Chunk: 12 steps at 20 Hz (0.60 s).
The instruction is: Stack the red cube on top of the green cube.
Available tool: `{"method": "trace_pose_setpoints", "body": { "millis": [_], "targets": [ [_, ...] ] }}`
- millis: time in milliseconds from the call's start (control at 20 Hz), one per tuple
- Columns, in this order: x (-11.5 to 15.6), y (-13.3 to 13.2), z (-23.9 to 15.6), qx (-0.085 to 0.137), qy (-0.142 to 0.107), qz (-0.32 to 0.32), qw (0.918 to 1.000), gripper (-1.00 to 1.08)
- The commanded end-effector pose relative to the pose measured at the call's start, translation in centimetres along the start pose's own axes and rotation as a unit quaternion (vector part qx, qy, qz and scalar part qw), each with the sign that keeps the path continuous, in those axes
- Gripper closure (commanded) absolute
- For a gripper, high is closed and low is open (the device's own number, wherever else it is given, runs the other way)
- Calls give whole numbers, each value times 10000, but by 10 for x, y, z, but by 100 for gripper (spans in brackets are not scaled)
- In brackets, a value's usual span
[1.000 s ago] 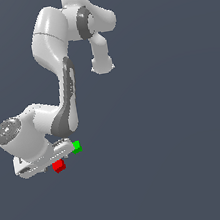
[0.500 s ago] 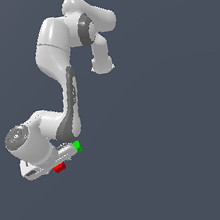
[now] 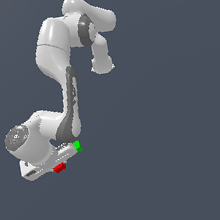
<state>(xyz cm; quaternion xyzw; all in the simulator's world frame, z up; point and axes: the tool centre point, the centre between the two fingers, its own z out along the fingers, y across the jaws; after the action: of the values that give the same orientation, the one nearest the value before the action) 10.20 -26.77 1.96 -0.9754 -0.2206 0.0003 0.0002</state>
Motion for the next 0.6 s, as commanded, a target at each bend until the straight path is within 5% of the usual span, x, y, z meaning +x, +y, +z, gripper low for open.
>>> {"method": "trace_pose_setpoints", "body": {
  "millis": [0,550],
  "targets": [
    [0,0,0,-2,2,-1,10000,108],
    [-1,-1,-29,0,0,-2,10000,108]
  ]
}}
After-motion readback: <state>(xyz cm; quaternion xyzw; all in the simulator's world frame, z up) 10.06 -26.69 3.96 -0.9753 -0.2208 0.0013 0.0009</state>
